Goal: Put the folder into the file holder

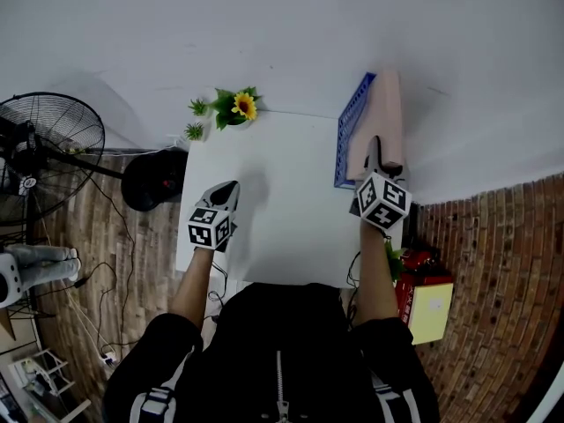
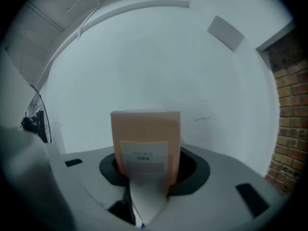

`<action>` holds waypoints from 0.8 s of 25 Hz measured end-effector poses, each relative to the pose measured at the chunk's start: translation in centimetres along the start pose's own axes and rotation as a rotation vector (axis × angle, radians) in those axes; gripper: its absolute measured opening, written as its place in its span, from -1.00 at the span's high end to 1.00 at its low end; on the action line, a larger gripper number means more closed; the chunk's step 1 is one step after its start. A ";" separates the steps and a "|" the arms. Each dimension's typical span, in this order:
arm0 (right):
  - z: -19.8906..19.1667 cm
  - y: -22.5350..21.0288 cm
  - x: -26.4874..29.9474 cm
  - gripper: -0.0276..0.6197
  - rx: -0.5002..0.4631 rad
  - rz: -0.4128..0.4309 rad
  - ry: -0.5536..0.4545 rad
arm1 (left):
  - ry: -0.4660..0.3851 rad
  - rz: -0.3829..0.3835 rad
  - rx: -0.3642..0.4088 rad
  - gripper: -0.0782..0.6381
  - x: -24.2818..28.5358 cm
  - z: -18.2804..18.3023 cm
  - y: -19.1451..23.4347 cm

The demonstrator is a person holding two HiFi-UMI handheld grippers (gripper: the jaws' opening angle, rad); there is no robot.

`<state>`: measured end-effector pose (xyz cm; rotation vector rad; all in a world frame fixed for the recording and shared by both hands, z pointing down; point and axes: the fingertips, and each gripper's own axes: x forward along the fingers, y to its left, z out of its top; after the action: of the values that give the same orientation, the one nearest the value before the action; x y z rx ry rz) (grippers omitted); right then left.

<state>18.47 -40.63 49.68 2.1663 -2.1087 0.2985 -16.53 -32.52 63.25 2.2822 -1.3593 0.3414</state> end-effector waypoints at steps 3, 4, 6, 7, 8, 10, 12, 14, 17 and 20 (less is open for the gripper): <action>-1.1 0.0 0.2 0.38 0.002 0.001 0.014 | 0.004 0.007 -0.003 0.71 -0.3 -0.3 0.2; -1.4 -0.1 0.3 0.38 0.005 0.001 0.020 | 0.005 0.011 -0.005 0.71 -0.4 -0.4 0.2; -2.1 -0.2 0.5 0.38 0.018 0.002 0.032 | 0.008 0.018 -0.007 0.71 -0.5 -0.5 0.3; -2.4 -0.2 0.5 0.37 0.024 0.003 0.037 | 0.009 0.021 -0.008 0.71 -0.6 -0.6 0.3; -2.8 -0.3 0.6 0.37 0.028 0.002 0.042 | 0.009 0.023 -0.009 0.71 -0.7 -0.7 0.4; -3.4 -0.2 0.5 0.36 0.030 0.001 0.049 | 0.009 0.026 -0.011 0.71 -0.8 -0.8 0.5; -3.8 -0.1 0.4 0.36 0.025 0.003 0.047 | 0.012 0.028 -0.013 0.71 -1.0 -1.0 0.5; -4.0 0.1 0.2 0.36 0.011 0.008 0.042 | 0.014 0.032 -0.015 0.71 -1.2 -1.1 0.4; -4.3 0.8 -0.1 0.32 -0.034 0.025 0.037 | 0.016 0.033 -0.017 0.71 -1.4 -1.4 0.2; -4.5 1.5 0.1 0.28 -0.074 0.052 0.043 | 0.016 0.027 -0.017 0.71 -1.5 -1.6 -0.1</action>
<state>16.65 -39.81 53.96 2.0494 -2.1204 0.2650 -17.08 -30.54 63.97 2.2445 -1.3806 0.3546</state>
